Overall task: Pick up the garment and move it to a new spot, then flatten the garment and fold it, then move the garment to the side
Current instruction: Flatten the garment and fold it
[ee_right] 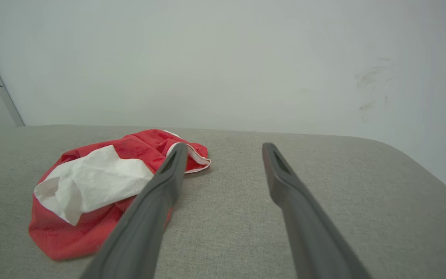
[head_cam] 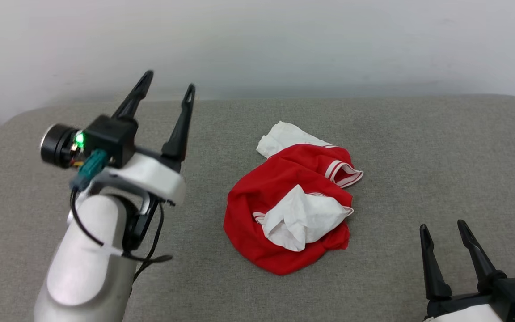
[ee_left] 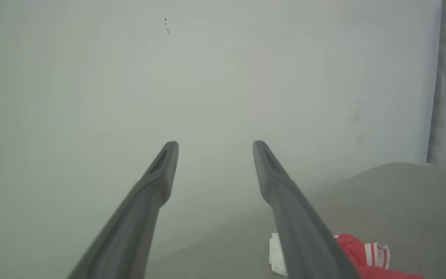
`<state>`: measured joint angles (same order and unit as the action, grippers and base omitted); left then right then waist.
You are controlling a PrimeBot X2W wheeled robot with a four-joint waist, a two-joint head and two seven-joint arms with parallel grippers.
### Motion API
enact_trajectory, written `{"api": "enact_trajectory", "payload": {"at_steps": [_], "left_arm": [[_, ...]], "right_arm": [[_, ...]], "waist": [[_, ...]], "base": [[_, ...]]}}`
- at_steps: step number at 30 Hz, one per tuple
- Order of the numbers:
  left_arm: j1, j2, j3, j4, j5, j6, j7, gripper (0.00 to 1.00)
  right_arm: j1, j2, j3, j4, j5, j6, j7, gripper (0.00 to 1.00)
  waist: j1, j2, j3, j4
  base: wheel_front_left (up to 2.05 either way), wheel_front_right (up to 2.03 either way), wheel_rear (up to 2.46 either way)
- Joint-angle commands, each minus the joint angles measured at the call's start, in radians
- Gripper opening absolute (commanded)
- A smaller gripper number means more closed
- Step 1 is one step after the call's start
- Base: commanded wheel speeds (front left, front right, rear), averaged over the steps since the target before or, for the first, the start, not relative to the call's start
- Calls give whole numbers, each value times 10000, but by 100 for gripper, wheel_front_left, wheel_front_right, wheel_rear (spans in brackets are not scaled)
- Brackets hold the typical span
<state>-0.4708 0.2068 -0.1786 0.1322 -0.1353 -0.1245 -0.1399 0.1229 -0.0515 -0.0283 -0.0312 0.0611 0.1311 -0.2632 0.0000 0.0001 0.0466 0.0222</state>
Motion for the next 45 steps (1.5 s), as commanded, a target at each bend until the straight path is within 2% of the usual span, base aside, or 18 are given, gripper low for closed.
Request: {"api": "enact_trajectory", "payload": {"at_steps": [1,7,11,12,16,21,26,29,34,36,45], "left_arm": [[-278,50,-165,8,-166,-34,211,100],[-2329,1156,-3061,176,-2227,-43,3079,100],[-3477,1689,-4969,232,-4012,-41,5327,100],[-4045,1949,-5749,279,-4713,-42,6236,100],[-4832,2209,-7315,460,-5906,-43,7673,100],[-5426,2402,-9104,646,-6947,-44,8675,100],[-5585,2416,-10495,987,-7567,-44,8909,100],[-5290,2389,-10932,1243,-7590,-44,9174,100],[-4480,2215,-11045,1011,-7075,-48,9802,100],[-4311,2157,-11064,880,-6860,-52,9727,0],[-4640,2057,-11018,527,-6974,-51,8887,0]], "right_arm": [[-119,24,0,-46,-50,-5,-24,100],[-266,22,5,-66,-51,-7,-24,100],[-428,21,43,-66,-62,-7,-24,100],[-547,22,83,-90,-62,-5,-24,100],[-738,21,119,-98,-79,-5,-24,100],[-966,22,163,-78,-89,-7,-24,100],[-1207,22,193,-97,-31,-5,-24,100],[-1352,22,219,-104,3,-7,-24,100],[-1515,22,235,-121,41,-5,-24,100],[-1554,21,206,-119,27,-7,-24,100],[-1422,22,245,-3,-67,-5,-24,100]], "waist": [[0,-1,65,-66],[0,-1,364,-308],[0,-1,639,-479],[0,-1,812,-585],[0,-1,1149,-805],[0,-1,1516,-1074],[0,-1,1842,-1299],[0,-1,2024,-1390],[0,-1,2316,-1472],[0,-1,2376,-1457],[0,-1,2034,-1176]], "base": [[0,0,0],[0,0,0],[0,0,0],[0,0,0],[0,0,0],[0,0,0],[0,0,0],[0,0,0],[0,0,0],[0,0,0],[0,0,0]]}}
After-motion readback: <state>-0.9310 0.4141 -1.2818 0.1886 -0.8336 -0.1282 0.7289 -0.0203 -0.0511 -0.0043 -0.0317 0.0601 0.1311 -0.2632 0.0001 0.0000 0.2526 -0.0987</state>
